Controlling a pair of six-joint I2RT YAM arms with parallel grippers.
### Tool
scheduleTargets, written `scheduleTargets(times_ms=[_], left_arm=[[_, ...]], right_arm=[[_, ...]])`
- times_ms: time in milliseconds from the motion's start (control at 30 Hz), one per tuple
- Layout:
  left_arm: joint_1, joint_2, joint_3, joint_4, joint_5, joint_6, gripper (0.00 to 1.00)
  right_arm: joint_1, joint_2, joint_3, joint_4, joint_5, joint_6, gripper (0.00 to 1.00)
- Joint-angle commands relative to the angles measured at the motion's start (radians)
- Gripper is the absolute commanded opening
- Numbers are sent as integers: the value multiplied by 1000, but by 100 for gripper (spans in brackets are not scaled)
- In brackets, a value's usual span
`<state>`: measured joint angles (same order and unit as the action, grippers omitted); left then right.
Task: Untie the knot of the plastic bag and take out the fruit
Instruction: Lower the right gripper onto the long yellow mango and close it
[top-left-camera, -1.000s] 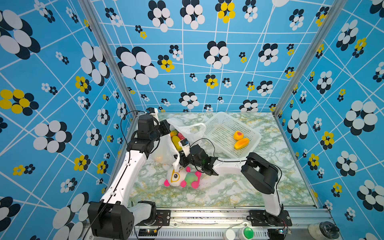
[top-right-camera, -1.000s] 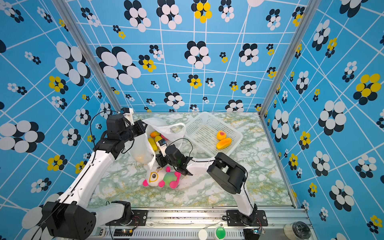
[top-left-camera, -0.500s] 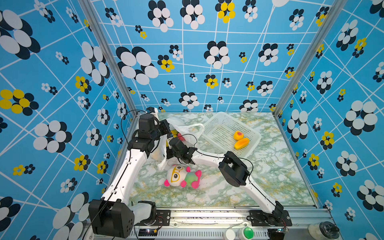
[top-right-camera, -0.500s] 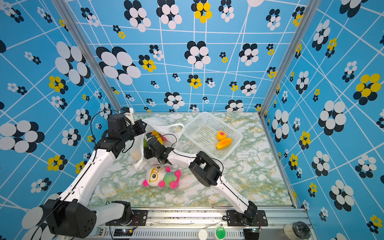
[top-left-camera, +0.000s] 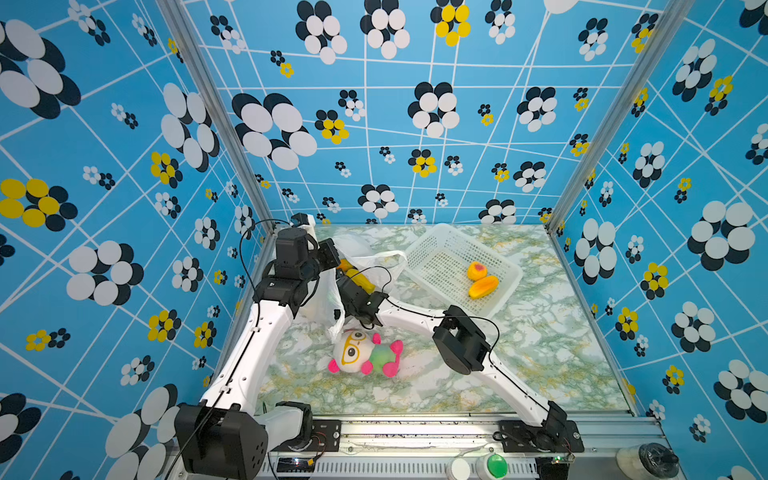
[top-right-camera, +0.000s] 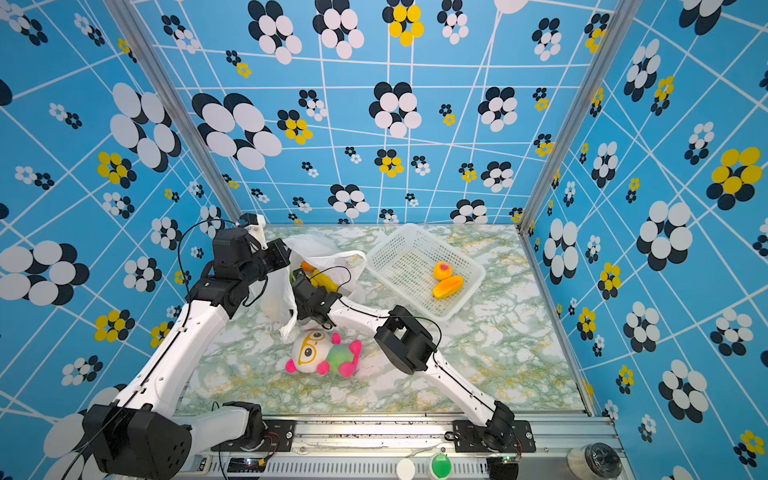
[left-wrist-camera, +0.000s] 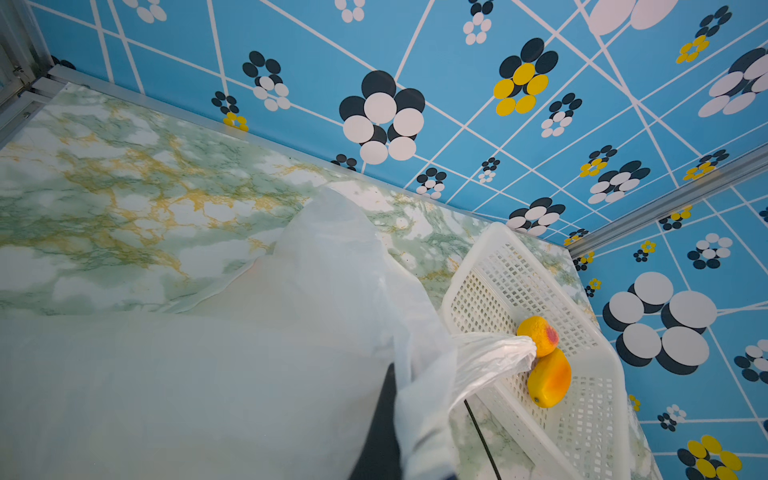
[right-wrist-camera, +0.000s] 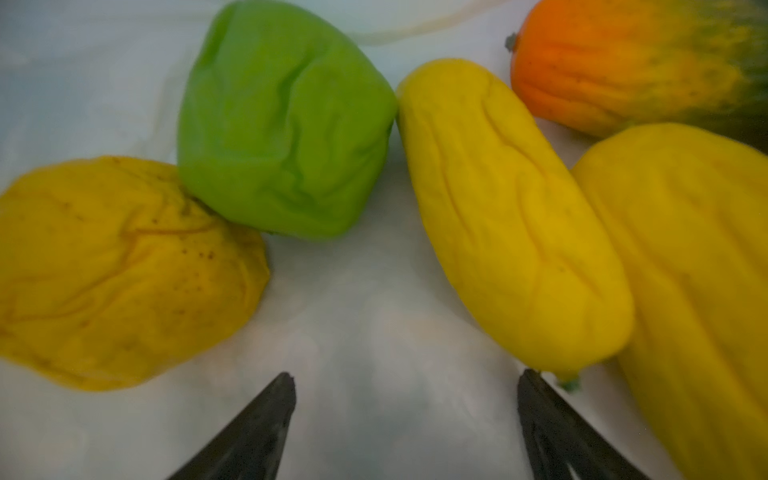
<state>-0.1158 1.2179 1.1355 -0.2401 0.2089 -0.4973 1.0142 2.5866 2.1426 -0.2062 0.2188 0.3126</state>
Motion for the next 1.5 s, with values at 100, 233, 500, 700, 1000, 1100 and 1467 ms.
scheduleTargets(times_ms=[100,233,500,700,1000,1100,1467], left_arm=[[-7,-22,12,10,-23,15,0],[-7,-25,10,9,-28,15,0],[-7,-36,3,10,-29,14,0],[-7,-41,0,9,-31,12,0],[-7,-57,-7,9,-33,10,0],[-7,-61,-9,12,-33,9,0],[-6,-36,23,-20,-37,15,0]], right_arm=[[4,-173,-124,112,87,-162,90],[0,-207,-175,135,157,-204,93],[-43,-189,-218,99,185,-201,93],[-91,-166,-234,66,138,-147,96],[-112,-105,-137,-11,73,-158,99],[-118,-53,-37,-98,61,-153,97],[-132,-29,2,-119,22,-134,67]])
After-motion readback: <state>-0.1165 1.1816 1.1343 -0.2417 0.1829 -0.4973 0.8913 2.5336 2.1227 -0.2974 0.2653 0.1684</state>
